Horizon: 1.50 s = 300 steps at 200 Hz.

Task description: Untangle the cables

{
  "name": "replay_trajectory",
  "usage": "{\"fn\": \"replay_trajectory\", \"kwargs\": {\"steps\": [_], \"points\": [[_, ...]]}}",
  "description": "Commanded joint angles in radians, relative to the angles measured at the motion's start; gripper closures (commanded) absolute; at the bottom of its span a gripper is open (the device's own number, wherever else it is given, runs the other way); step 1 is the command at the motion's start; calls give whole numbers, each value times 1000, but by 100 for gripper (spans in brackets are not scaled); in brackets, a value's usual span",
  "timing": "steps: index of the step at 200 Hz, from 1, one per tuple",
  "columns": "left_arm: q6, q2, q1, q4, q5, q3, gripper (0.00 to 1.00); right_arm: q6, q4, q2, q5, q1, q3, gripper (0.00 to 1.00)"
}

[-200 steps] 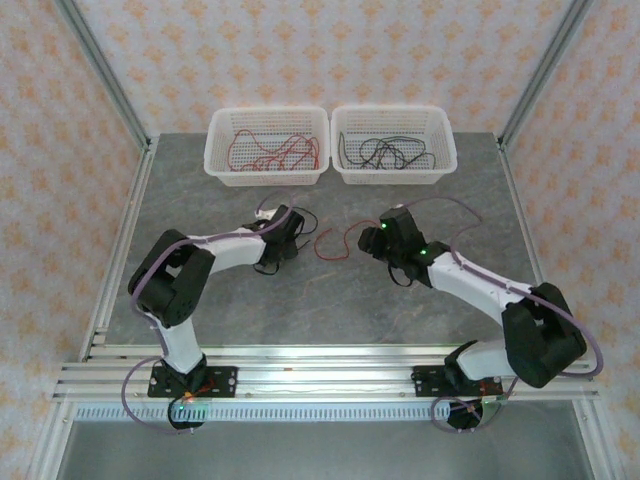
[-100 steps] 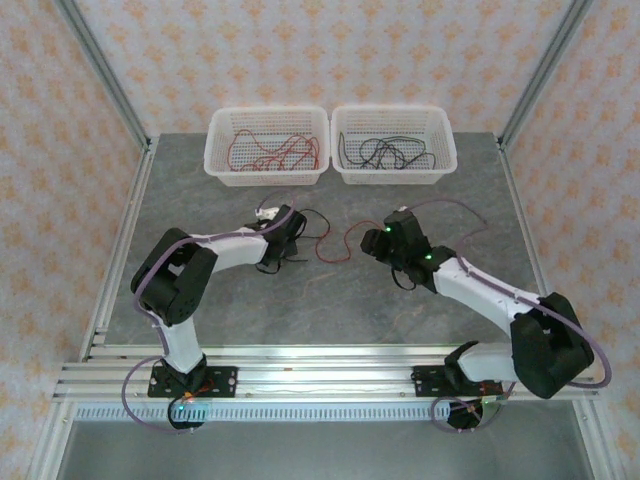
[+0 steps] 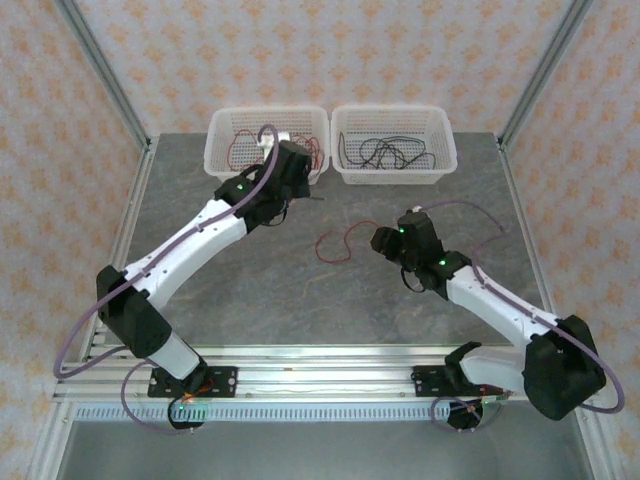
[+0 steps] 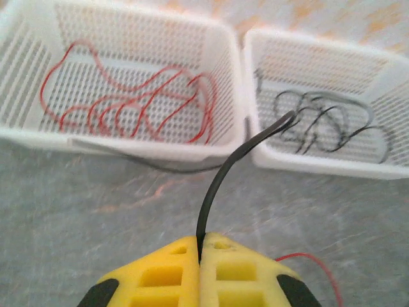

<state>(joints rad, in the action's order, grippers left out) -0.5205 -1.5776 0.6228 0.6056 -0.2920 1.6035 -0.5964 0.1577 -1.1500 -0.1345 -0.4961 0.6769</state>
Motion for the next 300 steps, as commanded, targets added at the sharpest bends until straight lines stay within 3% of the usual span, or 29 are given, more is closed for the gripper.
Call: {"fn": "replay_trajectory", "kwargs": {"steps": [1, 33, 109, 183, 242, 285, 300], "points": [[87, -29, 14, 78, -23, 110, 100, 7, 12, 35, 20, 5, -26, 45], [183, -81, 17, -2, 14, 283, 100, 0, -2, 52, -2, 5, -51, 45], [429, -264, 11, -430, 28, 404, 100, -5, 9, 145, 2, 5, -113, 45], [472, -558, -46, -785, 173, 504, 100, -17, 40, 187, 14, 5, -147, 45], [462, -852, -69, -818, 204, 688, 100, -13, 55, 160, 24, 5, -132, 45], [524, -1050, -66, -809, 105, 830, 100, -10, 54, 129, 27, 5, -123, 45], [542, -1074, -64, -784, 91, 858, 70, -7, 57, 122, 26, 5, -115, 45]]}}
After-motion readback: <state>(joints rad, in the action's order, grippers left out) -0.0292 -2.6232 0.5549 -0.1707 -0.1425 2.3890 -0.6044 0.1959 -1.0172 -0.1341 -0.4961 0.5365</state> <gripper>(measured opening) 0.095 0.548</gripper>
